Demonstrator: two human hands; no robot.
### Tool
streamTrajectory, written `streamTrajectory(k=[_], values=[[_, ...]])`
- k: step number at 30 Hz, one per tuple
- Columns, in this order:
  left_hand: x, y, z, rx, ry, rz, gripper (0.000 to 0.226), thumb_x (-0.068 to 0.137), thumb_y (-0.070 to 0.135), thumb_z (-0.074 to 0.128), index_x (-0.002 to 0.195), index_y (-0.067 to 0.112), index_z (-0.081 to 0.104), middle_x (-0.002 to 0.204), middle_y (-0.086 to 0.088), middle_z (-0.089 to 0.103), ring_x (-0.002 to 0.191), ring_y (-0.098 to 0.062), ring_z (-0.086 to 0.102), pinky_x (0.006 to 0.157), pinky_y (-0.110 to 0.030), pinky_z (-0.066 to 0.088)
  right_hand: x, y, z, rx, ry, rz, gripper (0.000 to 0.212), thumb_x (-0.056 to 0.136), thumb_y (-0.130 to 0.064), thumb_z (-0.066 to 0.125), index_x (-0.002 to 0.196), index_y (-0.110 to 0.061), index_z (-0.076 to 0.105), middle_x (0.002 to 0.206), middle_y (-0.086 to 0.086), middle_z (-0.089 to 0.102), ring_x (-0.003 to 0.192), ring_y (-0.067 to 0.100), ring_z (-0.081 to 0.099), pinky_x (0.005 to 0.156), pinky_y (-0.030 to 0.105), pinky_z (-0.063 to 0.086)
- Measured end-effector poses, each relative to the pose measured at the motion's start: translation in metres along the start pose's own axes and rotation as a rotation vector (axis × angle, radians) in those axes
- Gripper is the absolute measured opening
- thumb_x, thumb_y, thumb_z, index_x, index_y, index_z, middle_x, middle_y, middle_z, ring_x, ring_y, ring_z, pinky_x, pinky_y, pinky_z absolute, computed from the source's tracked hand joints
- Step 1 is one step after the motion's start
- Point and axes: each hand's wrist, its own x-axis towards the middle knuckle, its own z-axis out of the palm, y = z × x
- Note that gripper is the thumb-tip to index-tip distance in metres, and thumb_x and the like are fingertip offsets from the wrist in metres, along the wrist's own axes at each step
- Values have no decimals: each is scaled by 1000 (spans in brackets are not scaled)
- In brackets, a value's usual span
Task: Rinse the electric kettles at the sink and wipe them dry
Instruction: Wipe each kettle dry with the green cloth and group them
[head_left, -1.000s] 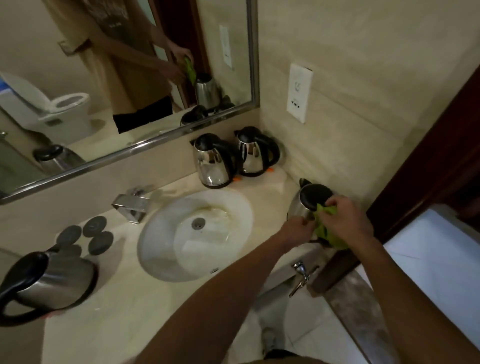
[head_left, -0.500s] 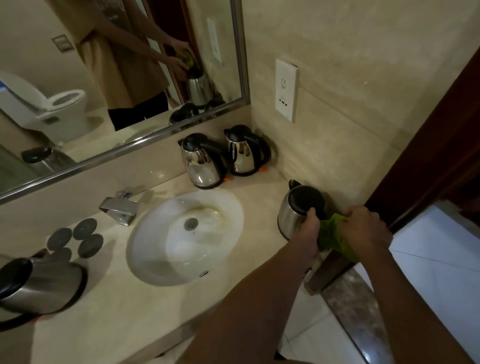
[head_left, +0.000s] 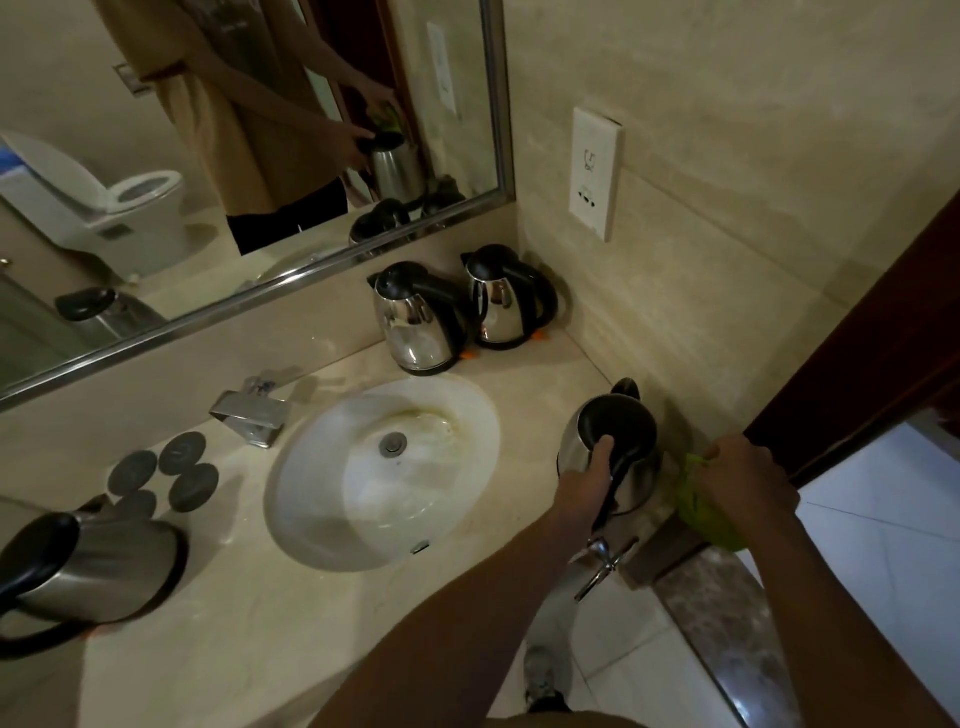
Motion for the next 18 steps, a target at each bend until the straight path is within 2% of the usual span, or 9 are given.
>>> streamTrajectory(k=[2,4,5,8,9,11,13,15,18], values=[[2,-3,-14,51,73,64,87,69,84,57,104,5,60,92,-8,65,83,-22,64,75,-33,57,-2,-5,5,60,-75,-24,29,95,-31,61,112,-7,64,108,19,62,101,41,60,77,39,47],[5,-6,-26,143,136,131,96,64,88,55,106,2,64,89,-7,65,76,-20,62,58,-26,51,-1,-13,13,140,-164,-108,22,95,-23,60,112,-10,66,111,18,65,100,36,61,82,40,51],[3,-5,-31,198,169,159,98,65,90,52,107,2,64,92,-8,67,77,-20,64,56,-25,51,0,-17,19,171,-200,-155,20,95,-18,59,112,-10,66,112,17,66,98,34,60,83,40,51],[13,-9,-49,332,269,232,122,47,105,38,105,1,67,99,-14,70,88,-27,69,72,-36,59,-6,-34,27,201,-311,-204,23,94,-9,55,116,-8,62,112,15,64,94,26,54,81,34,45],[12,-9,-56,357,282,258,121,47,104,37,100,0,68,95,-14,70,85,-26,68,72,-35,58,-7,-39,29,208,-333,-210,29,94,-8,55,122,-9,61,118,17,63,96,26,54,82,33,44],[6,-7,-68,410,287,310,94,65,92,46,77,1,66,74,-10,65,71,-21,64,64,-30,51,-12,-45,30,224,-366,-227,49,92,-6,57,140,-15,50,132,18,58,109,31,56,86,33,44],[7,-8,-82,432,290,325,74,78,77,55,58,6,56,58,-6,56,61,-21,57,63,-30,45,-19,-50,31,228,-409,-260,64,92,-4,56,151,-21,37,141,17,52,122,33,53,91,33,43],[6,-9,-94,461,295,326,72,81,72,58,58,4,56,58,-8,56,64,-24,58,65,-31,45,-24,-55,34,245,-470,-265,68,95,-5,54,154,-26,30,146,15,47,128,32,48,96,35,42],[2,-15,-112,492,267,348,76,81,74,56,64,0,61,64,-15,62,68,-28,63,69,-37,52,-31,-60,42,257,-481,-210,65,95,-15,55,153,-36,32,146,10,48,130,30,47,93,33,41]])
